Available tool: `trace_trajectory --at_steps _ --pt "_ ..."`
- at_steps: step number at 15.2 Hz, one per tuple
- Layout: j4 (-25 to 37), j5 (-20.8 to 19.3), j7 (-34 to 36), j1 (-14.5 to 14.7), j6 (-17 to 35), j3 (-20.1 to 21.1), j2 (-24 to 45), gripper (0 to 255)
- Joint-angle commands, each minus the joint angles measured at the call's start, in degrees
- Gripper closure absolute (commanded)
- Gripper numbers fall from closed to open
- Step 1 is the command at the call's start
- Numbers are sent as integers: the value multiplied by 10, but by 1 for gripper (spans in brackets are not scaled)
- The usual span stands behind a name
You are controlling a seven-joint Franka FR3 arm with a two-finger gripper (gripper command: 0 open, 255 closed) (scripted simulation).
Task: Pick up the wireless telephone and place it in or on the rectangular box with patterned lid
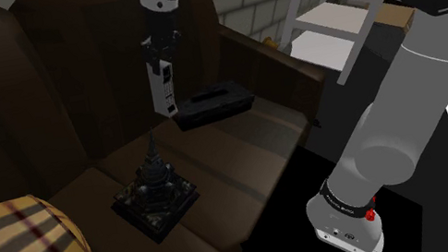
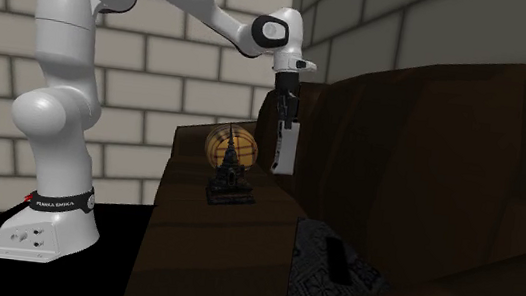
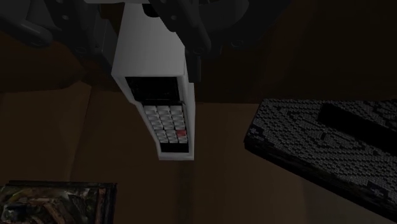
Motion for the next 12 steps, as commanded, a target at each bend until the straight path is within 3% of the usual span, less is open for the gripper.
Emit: trace_trajectory --at_steps 1,12 --pt "15 1 -1 0 -17 0 -2 255" --pt "84 11 -130 -67 -36 -58 43 255"
